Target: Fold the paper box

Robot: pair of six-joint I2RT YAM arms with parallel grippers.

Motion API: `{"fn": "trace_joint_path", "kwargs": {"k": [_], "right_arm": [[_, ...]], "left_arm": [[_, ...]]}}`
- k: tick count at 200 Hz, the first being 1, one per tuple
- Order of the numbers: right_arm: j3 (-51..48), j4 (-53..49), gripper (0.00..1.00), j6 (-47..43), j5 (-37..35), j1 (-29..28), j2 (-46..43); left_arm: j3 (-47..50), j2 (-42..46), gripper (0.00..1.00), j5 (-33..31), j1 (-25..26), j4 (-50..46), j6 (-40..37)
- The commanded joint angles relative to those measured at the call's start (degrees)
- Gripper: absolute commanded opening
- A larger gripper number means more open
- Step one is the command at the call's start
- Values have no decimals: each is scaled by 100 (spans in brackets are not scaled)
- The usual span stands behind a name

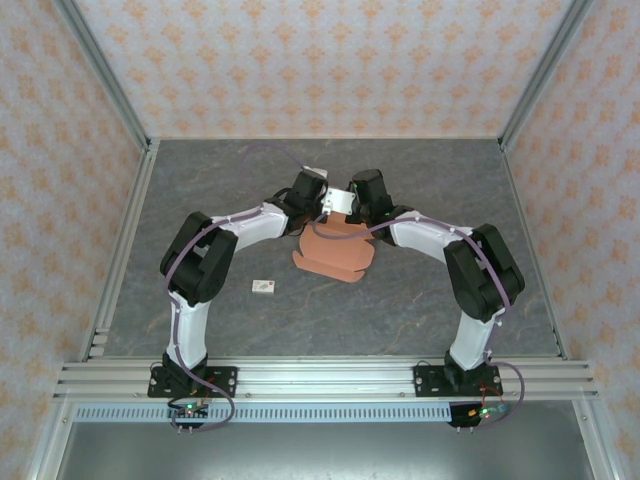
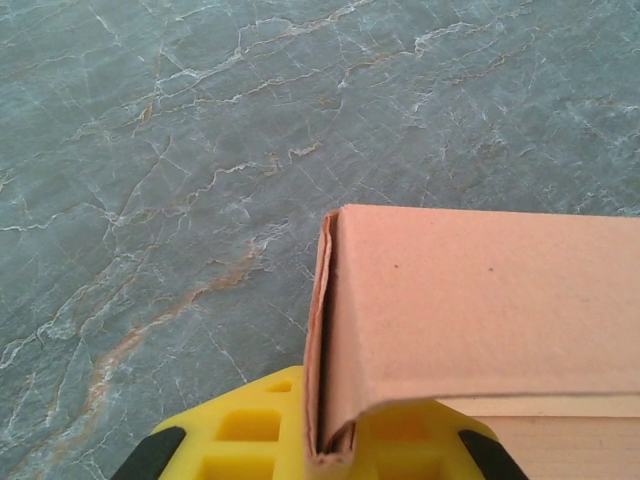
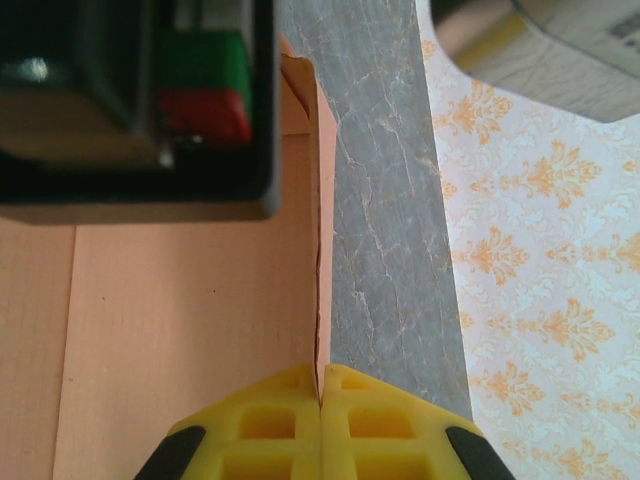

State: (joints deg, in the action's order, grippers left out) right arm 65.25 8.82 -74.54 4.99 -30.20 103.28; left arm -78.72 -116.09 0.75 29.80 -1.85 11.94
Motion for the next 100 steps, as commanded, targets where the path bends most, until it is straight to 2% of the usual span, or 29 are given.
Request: {"fn": "trace_joint_path", "kwargs": {"k": [1,23,65,100], "right_arm": [[66,-199,0,145,101,0,-389],[33,-167,8,209,72,20,-458],[-82,-193,30,537,106,75,-748],[-341,-280,38,1090,283,83,-1105]], "left_arm": [[-14,115,7,-620,-183,48,199],[122,209,4,-527,-182,208,77],[331,364,0,-366,-295,305,-18],[562,600,0,-234,-399,430,-49]]}}
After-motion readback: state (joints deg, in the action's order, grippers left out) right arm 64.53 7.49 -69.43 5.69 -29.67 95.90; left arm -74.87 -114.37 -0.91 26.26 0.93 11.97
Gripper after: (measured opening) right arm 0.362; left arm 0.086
